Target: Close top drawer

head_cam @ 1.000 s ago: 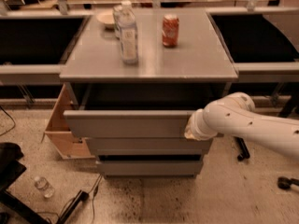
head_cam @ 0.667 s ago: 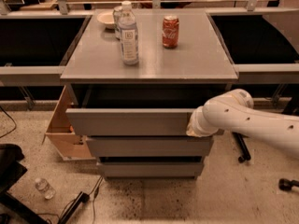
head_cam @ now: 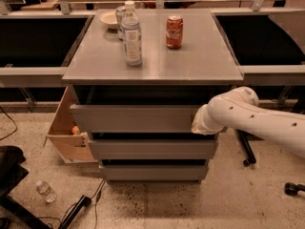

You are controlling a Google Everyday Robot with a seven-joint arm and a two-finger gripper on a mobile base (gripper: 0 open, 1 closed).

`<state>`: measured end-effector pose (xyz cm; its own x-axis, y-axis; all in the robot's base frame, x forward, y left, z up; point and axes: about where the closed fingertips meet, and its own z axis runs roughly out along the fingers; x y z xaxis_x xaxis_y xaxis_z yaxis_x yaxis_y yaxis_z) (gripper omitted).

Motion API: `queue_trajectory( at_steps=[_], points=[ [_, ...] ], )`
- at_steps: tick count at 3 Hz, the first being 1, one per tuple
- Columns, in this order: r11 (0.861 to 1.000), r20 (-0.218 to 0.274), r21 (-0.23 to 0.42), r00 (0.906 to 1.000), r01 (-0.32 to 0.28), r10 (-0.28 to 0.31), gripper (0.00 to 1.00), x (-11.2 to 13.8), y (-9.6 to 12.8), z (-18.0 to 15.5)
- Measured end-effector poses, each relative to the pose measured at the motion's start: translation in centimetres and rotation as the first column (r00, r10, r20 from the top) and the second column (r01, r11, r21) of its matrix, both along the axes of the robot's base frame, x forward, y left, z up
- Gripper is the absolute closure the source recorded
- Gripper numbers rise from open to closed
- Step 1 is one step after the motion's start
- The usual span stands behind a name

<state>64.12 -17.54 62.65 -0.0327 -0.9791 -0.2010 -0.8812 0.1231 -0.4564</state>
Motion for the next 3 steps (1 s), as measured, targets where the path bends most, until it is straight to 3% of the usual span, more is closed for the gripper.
queue_trajectory(
  at_steps=[3],
  points=[
    [1.000,0.000,0.000,1.0000,0.000,0.000,0.27,0.00,0.00,-0.01]
  ],
)
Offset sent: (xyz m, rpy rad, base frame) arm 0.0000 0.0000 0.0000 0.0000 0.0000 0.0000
